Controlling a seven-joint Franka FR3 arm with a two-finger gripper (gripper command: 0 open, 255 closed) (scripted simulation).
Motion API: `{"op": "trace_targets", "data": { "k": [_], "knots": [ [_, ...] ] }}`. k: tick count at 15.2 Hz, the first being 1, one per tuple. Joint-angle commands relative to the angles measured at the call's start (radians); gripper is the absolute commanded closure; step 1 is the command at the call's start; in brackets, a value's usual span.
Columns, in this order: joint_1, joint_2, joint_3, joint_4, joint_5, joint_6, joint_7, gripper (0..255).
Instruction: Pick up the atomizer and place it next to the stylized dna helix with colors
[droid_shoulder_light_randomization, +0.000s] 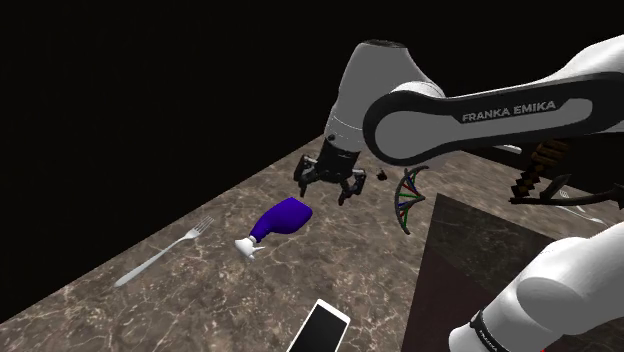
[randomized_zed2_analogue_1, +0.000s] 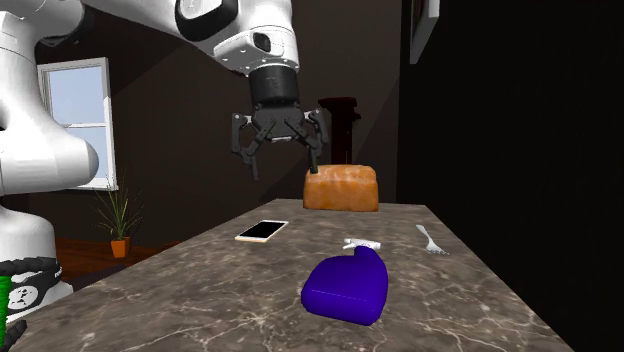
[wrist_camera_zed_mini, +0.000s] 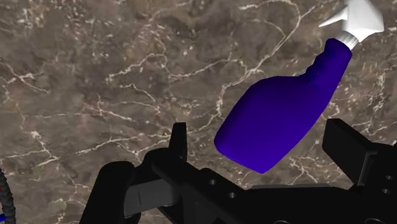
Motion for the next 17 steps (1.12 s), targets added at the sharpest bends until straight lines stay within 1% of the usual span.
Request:
{"op": "trace_targets", "data": {
  "k": [1, 4, 6, 8, 11, 12, 17],
  "knots": [
    [-0.032, 0.096, 0.066, 0.042, -0.052, 0.039, 0.127, 0],
    [-0.071, 0.249, 0.142, 0.116, -0.17, 0.075, 0.32, 0],
    [-0.076, 0.364, 0.172, 0.175, -0.273, 0.085, 0.459, 0],
    [-0.055, 0.48, 0.173, 0.241, -0.378, 0.082, 0.593, 0],
    [0.019, 0.639, 0.127, 0.353, -0.5, 0.063, 0.759, 0],
    [0.043, 0.682, 0.11, 0.387, -0.527, 0.056, 0.799, 0],
    [0.062, 0.724, 0.085, 0.372, -0.565, 0.104, 0.823, 0]
  ]
}}
